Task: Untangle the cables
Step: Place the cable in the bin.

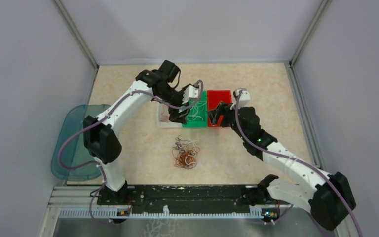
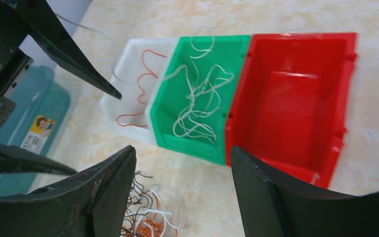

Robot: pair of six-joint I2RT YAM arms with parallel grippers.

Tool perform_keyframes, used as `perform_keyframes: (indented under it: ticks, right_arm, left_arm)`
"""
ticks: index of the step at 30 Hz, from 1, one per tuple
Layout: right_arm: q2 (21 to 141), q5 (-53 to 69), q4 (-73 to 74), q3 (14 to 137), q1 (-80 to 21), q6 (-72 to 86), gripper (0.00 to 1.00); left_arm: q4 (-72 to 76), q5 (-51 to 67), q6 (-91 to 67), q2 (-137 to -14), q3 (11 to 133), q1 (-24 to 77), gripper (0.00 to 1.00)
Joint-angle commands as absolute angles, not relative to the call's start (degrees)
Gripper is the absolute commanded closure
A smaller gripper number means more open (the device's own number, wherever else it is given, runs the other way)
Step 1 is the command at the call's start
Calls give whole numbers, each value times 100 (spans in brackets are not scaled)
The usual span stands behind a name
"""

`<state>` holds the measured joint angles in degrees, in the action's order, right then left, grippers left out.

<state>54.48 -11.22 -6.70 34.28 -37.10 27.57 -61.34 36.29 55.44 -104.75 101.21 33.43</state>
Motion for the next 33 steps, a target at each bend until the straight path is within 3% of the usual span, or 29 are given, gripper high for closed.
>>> perform_keyframes:
  ticks: [1,10,16,22,25,29,30,33]
  right_arm:
    - [6241,1281,-2035,4016,-3152,2422,29]
    - [7681,3251,-3343,4523,-2766,1539,25]
    - [8262,4293,-3816,4842,-2672,1687,34]
    - [8589,4309,-4216,4913,-2667,1959,42]
    - [8593,4075,-4359,4879,-2665,2011,58]
    - [8542,3996,-4355,4850,-2635,2010,95]
    - [8521,3994,-4341,4830,-2612,2012,100]
    - [8444,3908,-4325,4753,-2540,2008,100]
  left_arm:
    - [-6803,4561,6482,-10398,10207,3297,6]
    - [-7756,4651,7207,-10766,10622,3175,8]
    - [-7800,4548,7471,-10764,10568,3156,9]
    - [-7954,4551,7722,-10827,10578,3155,9]
    - [-8035,4582,7811,-10819,10558,3155,9]
    - [-8090,4556,7854,-10786,10545,3161,9]
    - [-8106,4529,7885,-10766,10531,3157,9]
    - [-8097,4477,7926,-10656,10429,3155,9]
